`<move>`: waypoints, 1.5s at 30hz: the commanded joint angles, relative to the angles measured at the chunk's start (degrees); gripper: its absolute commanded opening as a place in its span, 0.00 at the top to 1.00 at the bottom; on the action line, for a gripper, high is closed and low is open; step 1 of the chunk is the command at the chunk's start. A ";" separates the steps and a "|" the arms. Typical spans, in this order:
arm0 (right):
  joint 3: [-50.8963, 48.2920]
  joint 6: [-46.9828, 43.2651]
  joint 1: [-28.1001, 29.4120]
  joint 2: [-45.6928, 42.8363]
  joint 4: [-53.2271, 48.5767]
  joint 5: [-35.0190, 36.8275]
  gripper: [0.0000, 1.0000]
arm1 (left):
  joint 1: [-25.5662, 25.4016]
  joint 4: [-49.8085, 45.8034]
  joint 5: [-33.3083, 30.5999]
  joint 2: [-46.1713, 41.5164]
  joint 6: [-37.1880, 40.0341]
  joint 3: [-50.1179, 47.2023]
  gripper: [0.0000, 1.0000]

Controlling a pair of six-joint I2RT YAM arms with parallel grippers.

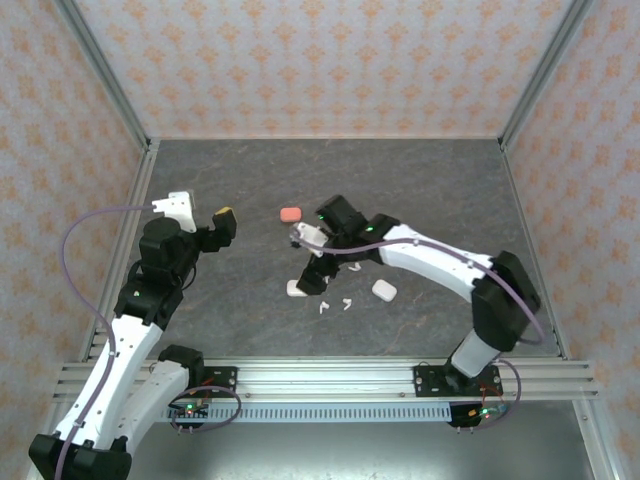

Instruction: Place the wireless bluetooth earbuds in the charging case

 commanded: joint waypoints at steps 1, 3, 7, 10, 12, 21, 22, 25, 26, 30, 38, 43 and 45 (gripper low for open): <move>4.00 -6.78 3.10 4.96 -6.92 8.42 0.01 | -0.07 -1.75 -2.23 -0.87 1.36 0.14 0.02; 5.70 -8.30 4.78 8.10 -8.24 11.74 0.01 | -0.06 -2.02 -2.54 -0.96 1.36 0.09 0.02; 7.84 -9.04 5.87 12.56 -9.02 15.39 0.00 | -0.08 -2.24 -2.56 -1.13 1.62 0.15 0.01; 9.54 -9.11 6.00 15.42 -9.98 17.31 0.01 | -0.06 -2.46 -2.24 -1.22 2.00 0.28 0.01; 10.64 -9.08 6.09 16.87 -10.66 18.36 0.03 | -0.08 -2.59 -2.37 -1.20 2.38 0.43 0.00; 11.95 -9.28 6.71 21.11 -9.86 20.23 0.19 | -0.10 -2.69 -2.19 -1.05 2.42 0.52 0.00; 11.97 -9.22 6.71 21.40 -9.69 20.47 0.21 | -0.07 -2.70 -2.19 -1.03 2.43 0.55 0.00; 11.86 -9.30 6.79 22.07 -9.06 20.81 0.26 | -0.06 -2.77 -2.12 -0.96 2.42 0.61 0.00; 11.78 -9.22 6.88 22.16 -8.84 21.08 0.27 | -0.10 -2.77 -2.19 -0.96 2.44 0.61 0.00; 10.99 -9.12 7.06 22.06 -7.87 21.70 0.40 | -0.10 -2.80 -2.19 -0.79 2.55 0.78 0.00; 6.18 -9.39 6.94 15.90 -2.24 23.14 0.57 | -0.05 -2.34 -0.30 -0.13 3.01 0.61 0.00; 2.90 -9.13 5.93 7.88 1.13 21.77 0.58 | -0.09 -1.00 4.83 0.49 3.12 1.03 0.00; 1.25 -9.08 5.20 3.71 2.41 20.94 0.58 | -0.12 -0.46 8.24 0.86 3.35 1.36 0.00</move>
